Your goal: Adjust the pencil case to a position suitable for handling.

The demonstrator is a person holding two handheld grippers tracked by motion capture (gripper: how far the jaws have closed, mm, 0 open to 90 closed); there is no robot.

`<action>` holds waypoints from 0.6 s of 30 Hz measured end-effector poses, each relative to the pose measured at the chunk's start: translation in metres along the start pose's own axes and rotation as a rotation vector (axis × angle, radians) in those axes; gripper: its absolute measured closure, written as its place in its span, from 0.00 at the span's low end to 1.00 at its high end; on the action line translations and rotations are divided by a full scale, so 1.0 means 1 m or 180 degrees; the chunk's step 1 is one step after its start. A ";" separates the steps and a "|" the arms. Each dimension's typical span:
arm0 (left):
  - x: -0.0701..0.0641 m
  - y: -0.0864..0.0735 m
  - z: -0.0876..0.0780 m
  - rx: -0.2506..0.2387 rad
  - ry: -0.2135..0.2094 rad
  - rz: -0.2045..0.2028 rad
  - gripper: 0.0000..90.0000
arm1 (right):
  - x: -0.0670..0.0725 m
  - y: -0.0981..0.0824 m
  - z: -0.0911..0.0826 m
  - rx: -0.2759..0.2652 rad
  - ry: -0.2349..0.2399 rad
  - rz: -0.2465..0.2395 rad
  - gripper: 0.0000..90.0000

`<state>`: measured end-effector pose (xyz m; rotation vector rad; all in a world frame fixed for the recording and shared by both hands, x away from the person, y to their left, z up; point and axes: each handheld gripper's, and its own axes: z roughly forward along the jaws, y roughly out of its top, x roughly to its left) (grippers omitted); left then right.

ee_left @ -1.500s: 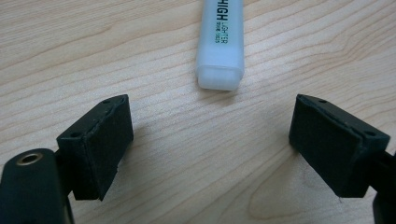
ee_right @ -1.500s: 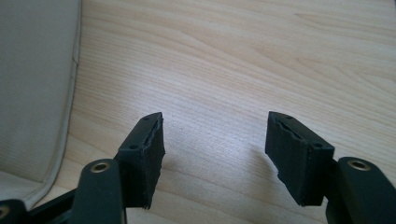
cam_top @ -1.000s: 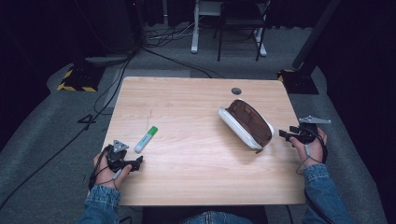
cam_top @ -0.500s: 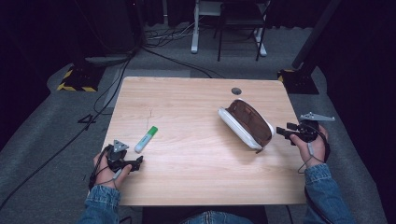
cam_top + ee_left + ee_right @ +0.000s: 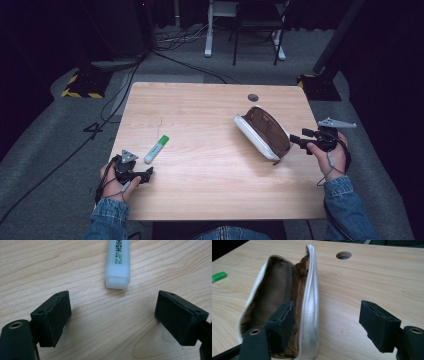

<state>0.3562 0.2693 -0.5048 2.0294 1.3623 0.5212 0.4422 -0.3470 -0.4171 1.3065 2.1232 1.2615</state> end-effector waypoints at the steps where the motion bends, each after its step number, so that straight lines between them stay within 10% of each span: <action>1: 0.000 0.000 0.000 0.0000 0.0000 0.0001 0.15 | 0.002 0.001 0.000 -0.0005 0.0017 -0.0010 0.32; 18: 0.000 0.000 0.000 0.0002 0.0000 0.0004 0.15 | 0.015 -0.003 0.033 0.0197 0.0039 -0.0171 0.25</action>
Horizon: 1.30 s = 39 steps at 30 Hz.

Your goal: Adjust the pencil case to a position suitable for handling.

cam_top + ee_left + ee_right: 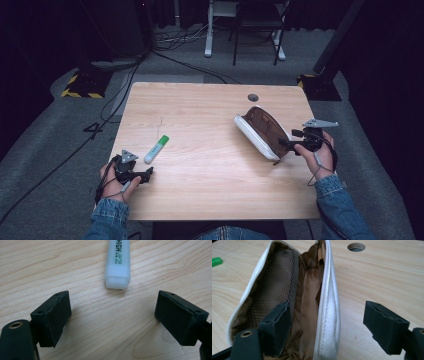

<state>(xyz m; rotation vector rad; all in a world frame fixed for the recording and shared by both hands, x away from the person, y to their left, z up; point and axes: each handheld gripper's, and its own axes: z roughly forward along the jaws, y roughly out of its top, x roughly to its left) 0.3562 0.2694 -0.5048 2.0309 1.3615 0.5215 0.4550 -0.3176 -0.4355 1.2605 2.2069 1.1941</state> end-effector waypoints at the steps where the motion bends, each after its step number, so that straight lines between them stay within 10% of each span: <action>1: 0.000 0.000 0.000 0.0000 0.0001 -0.0003 0.15 | 0.000 -0.001 0.002 0.0011 -0.0006 -0.0006 0.25; 23: 0.000 0.000 0.000 -0.0008 -0.0004 -0.0019 0.15 | -0.003 -0.012 0.040 0.0400 -0.0172 -0.0123 0.47; 39: 0.000 0.000 0.000 -0.0004 -0.0004 -0.0016 0.15 | -0.003 -0.016 0.043 0.0424 -0.0124 -0.0116 0.95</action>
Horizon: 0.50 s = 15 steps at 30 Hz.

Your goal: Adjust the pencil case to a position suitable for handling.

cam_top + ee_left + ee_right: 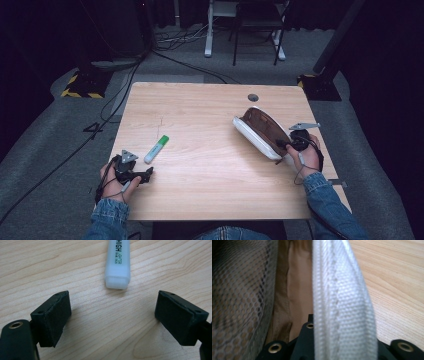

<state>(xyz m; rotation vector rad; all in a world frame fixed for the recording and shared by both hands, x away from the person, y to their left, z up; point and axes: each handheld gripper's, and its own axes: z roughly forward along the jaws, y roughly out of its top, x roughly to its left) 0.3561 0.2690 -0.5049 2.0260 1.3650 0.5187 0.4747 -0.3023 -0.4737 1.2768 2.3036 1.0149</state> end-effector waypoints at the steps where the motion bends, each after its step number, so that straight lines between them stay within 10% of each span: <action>1: 0.000 0.000 0.000 -0.0002 0.0000 0.0001 0.15 | 0.000 0.000 0.000 0.0004 0.0008 0.0018 0.95; 15: 0.000 0.000 0.000 0.0000 0.0000 0.0001 0.15 | 0.000 0.000 -0.001 -0.0039 0.0101 0.0129 0.96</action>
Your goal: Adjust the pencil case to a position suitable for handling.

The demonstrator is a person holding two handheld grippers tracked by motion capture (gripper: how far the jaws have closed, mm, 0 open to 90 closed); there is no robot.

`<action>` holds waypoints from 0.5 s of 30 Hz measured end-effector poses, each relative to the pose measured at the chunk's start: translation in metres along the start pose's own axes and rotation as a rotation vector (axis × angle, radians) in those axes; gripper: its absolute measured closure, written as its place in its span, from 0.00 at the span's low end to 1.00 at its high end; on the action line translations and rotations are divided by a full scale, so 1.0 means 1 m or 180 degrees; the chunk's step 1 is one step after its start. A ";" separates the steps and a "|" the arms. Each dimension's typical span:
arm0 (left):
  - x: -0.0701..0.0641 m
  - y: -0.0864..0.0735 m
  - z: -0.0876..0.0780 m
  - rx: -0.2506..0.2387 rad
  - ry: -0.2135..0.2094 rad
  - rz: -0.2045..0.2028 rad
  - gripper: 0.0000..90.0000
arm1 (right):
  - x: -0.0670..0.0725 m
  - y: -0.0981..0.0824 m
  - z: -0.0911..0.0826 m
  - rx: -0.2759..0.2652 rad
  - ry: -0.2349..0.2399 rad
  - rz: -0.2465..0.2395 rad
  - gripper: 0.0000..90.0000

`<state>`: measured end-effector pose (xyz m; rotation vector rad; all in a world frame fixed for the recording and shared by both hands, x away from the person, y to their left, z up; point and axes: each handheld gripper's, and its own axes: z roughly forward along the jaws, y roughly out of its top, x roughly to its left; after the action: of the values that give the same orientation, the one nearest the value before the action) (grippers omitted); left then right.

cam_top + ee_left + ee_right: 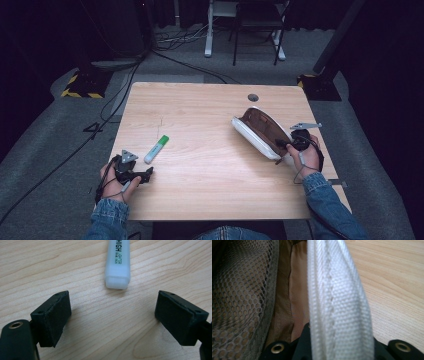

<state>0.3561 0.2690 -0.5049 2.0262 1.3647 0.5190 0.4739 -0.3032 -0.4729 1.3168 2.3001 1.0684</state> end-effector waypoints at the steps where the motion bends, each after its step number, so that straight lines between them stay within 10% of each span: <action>1: 0.000 0.000 0.000 -0.0001 0.0000 -0.0003 0.15 | 0.000 0.000 0.000 -0.0008 -0.0001 0.0010 0.96; 15: 0.000 0.000 0.000 0.0001 -0.0001 0.0005 0.15 | 0.008 0.009 -0.021 -0.0173 0.0115 0.0009 0.97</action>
<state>0.3561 0.2691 -0.5049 2.0275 1.3632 0.5191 0.4634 -0.3039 -0.4514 1.2906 2.2788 1.1565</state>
